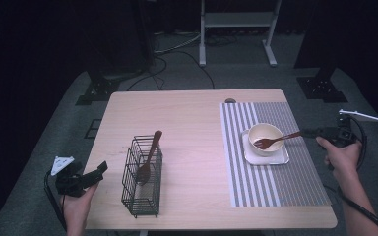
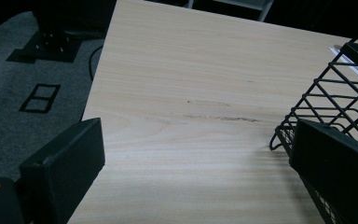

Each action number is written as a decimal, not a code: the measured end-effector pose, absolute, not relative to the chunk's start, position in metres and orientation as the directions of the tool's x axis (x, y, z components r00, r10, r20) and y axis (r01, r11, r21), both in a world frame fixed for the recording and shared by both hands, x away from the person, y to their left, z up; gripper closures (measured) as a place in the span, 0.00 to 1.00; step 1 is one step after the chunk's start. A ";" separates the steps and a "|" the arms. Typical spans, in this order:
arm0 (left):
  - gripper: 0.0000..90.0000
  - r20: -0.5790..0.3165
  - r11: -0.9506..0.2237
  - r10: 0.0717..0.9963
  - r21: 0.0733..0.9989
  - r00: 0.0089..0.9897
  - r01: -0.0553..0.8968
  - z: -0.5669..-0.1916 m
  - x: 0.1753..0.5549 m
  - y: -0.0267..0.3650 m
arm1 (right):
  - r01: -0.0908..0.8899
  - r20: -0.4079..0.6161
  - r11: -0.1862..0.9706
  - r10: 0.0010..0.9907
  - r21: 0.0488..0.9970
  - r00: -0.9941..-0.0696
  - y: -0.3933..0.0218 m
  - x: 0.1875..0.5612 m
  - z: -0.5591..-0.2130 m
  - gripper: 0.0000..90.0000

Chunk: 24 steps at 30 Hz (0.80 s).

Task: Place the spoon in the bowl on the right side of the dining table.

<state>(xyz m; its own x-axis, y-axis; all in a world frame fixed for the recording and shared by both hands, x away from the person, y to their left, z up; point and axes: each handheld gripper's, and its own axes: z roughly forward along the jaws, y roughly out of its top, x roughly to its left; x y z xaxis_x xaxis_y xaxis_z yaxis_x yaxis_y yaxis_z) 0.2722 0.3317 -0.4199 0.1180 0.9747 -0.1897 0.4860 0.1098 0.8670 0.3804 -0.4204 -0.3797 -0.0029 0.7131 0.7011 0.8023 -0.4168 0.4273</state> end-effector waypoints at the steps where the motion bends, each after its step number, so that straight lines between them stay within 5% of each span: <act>1: 0.03 -0.189 0.109 0.975 0.867 0.118 0.486 -0.420 0.272 0.332 | 0.804 0.704 -0.419 0.710 0.423 0.000 -0.421 0.380 -0.380 0.92; 24: 0.03 -0.189 0.107 0.974 0.866 0.122 0.488 -0.420 0.276 0.330 | 0.814 0.735 -0.432 0.678 0.390 0.008 -0.430 0.374 -0.399 0.72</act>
<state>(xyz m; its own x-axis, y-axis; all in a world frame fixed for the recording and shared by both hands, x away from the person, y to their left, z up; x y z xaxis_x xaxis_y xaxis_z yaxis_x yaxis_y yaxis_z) 0.2758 0.3296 -0.4203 0.1219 0.9744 -0.1889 0.4884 0.1068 0.8661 0.3742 -0.4302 -0.3992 0.0081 0.6783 0.7347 0.8136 -0.4317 0.3896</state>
